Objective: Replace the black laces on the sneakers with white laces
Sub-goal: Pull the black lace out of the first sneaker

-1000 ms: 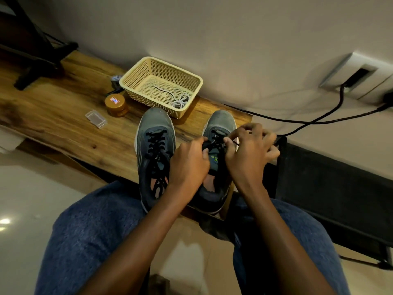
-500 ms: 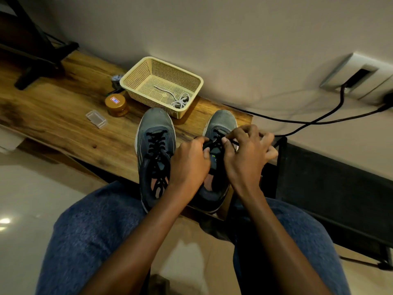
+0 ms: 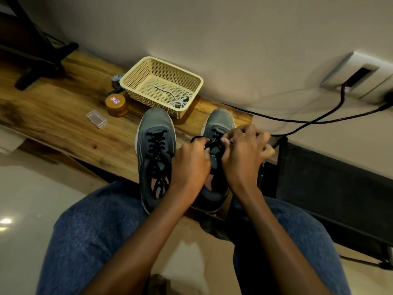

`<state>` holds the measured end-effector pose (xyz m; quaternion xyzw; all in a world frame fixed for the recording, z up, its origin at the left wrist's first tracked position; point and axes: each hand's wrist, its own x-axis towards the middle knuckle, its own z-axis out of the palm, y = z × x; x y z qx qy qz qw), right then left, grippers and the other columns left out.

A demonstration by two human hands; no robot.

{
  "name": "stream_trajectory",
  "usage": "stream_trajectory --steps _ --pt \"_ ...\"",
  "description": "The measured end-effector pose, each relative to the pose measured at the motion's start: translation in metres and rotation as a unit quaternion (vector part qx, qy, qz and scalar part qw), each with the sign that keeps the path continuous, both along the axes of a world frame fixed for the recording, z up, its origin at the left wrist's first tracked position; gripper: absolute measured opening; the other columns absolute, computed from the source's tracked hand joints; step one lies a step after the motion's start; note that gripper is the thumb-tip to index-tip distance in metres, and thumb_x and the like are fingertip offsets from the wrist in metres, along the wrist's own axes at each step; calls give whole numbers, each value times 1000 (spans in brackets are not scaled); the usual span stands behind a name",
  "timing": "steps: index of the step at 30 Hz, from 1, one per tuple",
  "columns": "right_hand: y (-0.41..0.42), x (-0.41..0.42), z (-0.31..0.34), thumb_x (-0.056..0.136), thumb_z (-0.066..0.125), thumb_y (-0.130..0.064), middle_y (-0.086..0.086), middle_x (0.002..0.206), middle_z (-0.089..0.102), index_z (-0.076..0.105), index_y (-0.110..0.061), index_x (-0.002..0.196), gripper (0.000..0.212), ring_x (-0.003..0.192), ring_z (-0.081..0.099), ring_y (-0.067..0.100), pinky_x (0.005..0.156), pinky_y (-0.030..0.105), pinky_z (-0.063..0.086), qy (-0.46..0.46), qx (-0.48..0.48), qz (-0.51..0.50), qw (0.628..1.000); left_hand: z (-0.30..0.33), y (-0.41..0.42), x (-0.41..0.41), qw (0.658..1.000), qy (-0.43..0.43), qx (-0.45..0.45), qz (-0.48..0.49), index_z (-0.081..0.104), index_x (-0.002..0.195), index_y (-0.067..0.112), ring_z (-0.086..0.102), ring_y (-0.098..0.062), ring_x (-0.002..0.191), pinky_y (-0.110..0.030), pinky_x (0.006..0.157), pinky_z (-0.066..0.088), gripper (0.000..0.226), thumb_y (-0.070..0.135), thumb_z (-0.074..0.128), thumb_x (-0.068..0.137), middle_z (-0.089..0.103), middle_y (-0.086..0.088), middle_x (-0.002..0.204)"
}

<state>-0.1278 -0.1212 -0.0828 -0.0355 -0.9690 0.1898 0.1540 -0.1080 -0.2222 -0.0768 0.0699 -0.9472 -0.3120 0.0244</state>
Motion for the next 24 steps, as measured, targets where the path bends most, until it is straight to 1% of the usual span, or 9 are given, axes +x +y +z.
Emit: stream_trajectory --steps 3,6,8,10,13,15,17,21,24 --pt "0 1 2 91 58 -30 3 122 49 65 -20 99 14 116 31 24 91 41 20 -7 2 -3 1000 1 -1 0 1000 1 -5 -1 57 129 22 63 -27 102 -30 73 46 32 24 51 97 67 -9 114" --pt "2 1 1 91 57 -37 -1 128 47 67 -25 101 18 123 26 24 90 40 16 -69 42 48 996 1 -2 0 1000 1 -1 -3 58 129 21 62 -28 103 -29 72 43 32 24 51 97 66 -10 114" --pt "3 2 -2 91 57 -38 -2 129 48 68 -27 101 19 125 25 25 89 39 15 -93 60 67 992 0 -2 0 1000 0 -1 -6 58 129 21 62 -28 103 -30 73 44 33 24 51 97 66 -10 115" --pt "3 1 -3 91 57 -34 -3 126 50 67 -27 99 14 124 26 23 88 39 15 -81 54 65 993 0 -2 -1 1000 1 -1 -8 57 129 22 62 -28 103 -32 74 47 33 24 52 97 66 -10 115" --pt "0 1 -2 89 61 -26 -1 119 54 66 -23 96 9 117 28 21 88 39 16 -8 9 30 999 1 -1 0 1000 5 5 -5 58 128 22 63 -28 102 -34 76 49 33 24 52 96 67 -10 114" --pt "-1 2 1 89 61 -23 1 116 55 65 -20 97 9 115 29 21 89 40 19 28 -21 1 999 1 -2 -1 1000 8 10 0 59 128 22 63 -28 102 -33 75 48 32 24 52 96 68 -9 112" --pt "-1 2 2 91 59 -25 -1 118 55 63 -21 101 12 116 30 21 89 39 19 12 -21 3 1000 0 -3 -1 1000 8 7 3 58 129 21 63 -28 102 -33 76 48 33 24 52 97 67 -9 113" --pt "2 0 1 90 59 -38 -4 122 55 65 -27 110 23 121 29 23 83 36 15 -58 29 50 997 0 -4 -1 1000 6 3 2 58 128 20 62 -28 104 -35 78 48 32 24 52 97 66 -10 114" --pt "1 2 -2 91 58 -37 -5 118 58 68 -27 102 18 120 30 23 80 35 12 -63 45 70 995 0 -2 -1 1000 7 5 -4 58 128 20 62 -29 105 -36 80 48 33 24 52 96 66 -10 114"
